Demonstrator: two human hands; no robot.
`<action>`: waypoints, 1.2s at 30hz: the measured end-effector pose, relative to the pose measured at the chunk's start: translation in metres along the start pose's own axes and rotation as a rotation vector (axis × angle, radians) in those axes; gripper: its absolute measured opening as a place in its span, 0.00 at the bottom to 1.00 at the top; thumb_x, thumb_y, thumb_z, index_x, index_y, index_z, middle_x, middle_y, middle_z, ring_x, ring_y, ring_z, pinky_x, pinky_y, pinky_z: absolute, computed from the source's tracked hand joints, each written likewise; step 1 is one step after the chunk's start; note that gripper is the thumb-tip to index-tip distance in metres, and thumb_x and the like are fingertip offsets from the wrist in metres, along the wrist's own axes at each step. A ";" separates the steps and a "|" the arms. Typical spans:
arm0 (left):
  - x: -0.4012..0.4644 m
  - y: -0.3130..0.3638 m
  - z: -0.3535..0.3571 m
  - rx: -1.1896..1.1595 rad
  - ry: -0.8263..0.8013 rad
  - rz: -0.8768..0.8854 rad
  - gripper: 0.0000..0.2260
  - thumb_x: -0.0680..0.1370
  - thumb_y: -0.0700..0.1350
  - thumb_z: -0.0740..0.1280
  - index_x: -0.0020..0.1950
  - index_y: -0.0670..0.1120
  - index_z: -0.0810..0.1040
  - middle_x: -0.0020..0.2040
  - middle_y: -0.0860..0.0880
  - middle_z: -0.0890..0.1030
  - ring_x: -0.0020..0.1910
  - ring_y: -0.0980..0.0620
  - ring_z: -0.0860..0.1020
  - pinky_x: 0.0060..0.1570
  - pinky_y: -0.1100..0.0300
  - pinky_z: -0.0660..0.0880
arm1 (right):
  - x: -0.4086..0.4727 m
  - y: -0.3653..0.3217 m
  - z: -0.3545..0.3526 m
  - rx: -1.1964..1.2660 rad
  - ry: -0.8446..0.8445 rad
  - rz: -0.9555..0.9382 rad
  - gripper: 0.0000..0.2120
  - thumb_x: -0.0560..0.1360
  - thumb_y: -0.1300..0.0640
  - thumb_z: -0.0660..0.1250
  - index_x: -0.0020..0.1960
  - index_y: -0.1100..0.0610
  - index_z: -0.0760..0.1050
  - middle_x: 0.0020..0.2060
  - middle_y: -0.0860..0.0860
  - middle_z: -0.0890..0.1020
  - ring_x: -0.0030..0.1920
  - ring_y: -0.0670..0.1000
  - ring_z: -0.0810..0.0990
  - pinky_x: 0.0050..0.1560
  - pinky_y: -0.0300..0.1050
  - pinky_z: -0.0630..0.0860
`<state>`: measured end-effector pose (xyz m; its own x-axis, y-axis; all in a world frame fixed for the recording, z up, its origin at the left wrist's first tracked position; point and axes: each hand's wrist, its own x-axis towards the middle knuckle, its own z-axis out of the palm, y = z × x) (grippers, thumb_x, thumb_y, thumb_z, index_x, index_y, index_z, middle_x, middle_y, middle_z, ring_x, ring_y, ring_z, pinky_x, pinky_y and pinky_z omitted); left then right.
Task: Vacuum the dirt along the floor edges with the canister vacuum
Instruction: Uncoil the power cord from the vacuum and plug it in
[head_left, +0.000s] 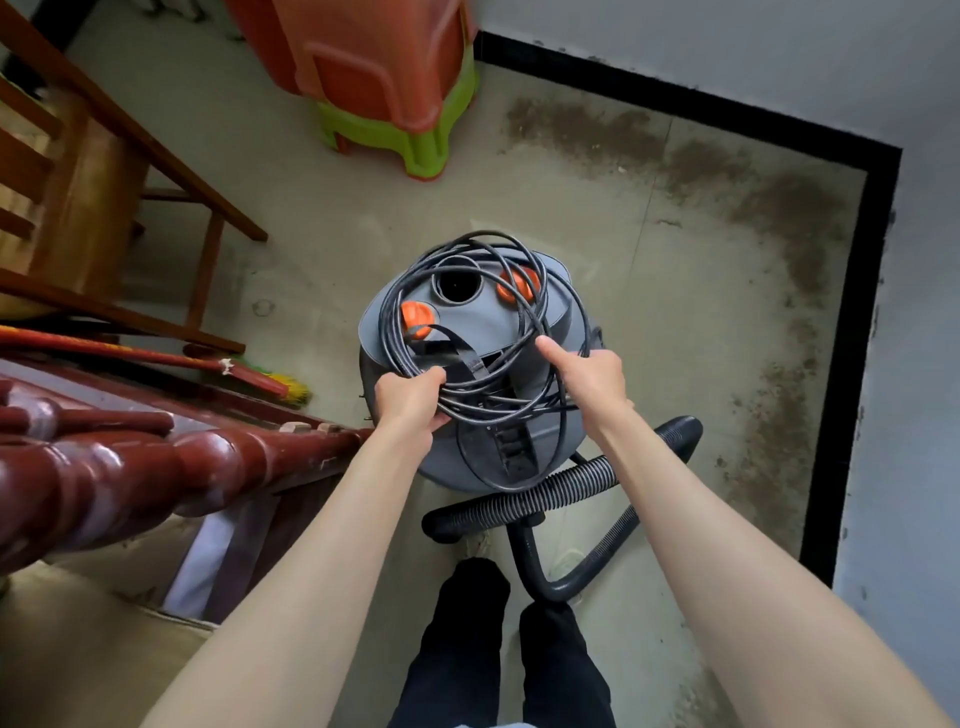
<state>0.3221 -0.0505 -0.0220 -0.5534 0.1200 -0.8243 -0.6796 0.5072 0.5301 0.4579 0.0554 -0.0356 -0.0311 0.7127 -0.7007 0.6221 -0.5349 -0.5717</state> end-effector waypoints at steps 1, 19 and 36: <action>-0.003 0.002 -0.002 0.011 -0.018 0.028 0.05 0.76 0.34 0.65 0.47 0.42 0.72 0.49 0.43 0.79 0.47 0.46 0.79 0.36 0.57 0.78 | -0.004 -0.004 -0.001 -0.071 0.027 -0.033 0.20 0.73 0.41 0.71 0.33 0.52 0.67 0.31 0.46 0.77 0.41 0.54 0.74 0.62 0.56 0.60; -0.177 0.085 0.008 0.252 -0.559 0.702 0.05 0.81 0.41 0.62 0.48 0.50 0.69 0.40 0.49 0.84 0.49 0.41 0.81 0.53 0.38 0.76 | -0.133 -0.061 -0.160 0.624 -0.176 -0.190 0.12 0.75 0.47 0.67 0.45 0.56 0.74 0.35 0.50 0.79 0.37 0.48 0.78 0.42 0.42 0.75; -0.281 0.119 0.024 0.030 -0.908 0.486 0.03 0.78 0.32 0.63 0.49 0.38 0.73 0.43 0.39 0.83 0.37 0.48 0.84 0.31 0.59 0.79 | -0.196 -0.096 -0.282 0.923 -0.276 -0.045 0.12 0.84 0.60 0.55 0.44 0.58 0.72 0.32 0.51 0.77 0.35 0.50 0.75 0.40 0.45 0.74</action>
<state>0.4087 -0.0036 0.2678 -0.1846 0.9111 -0.3684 -0.4604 0.2510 0.8515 0.6244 0.0947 0.2773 -0.2959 0.6727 -0.6781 -0.2406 -0.7395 -0.6286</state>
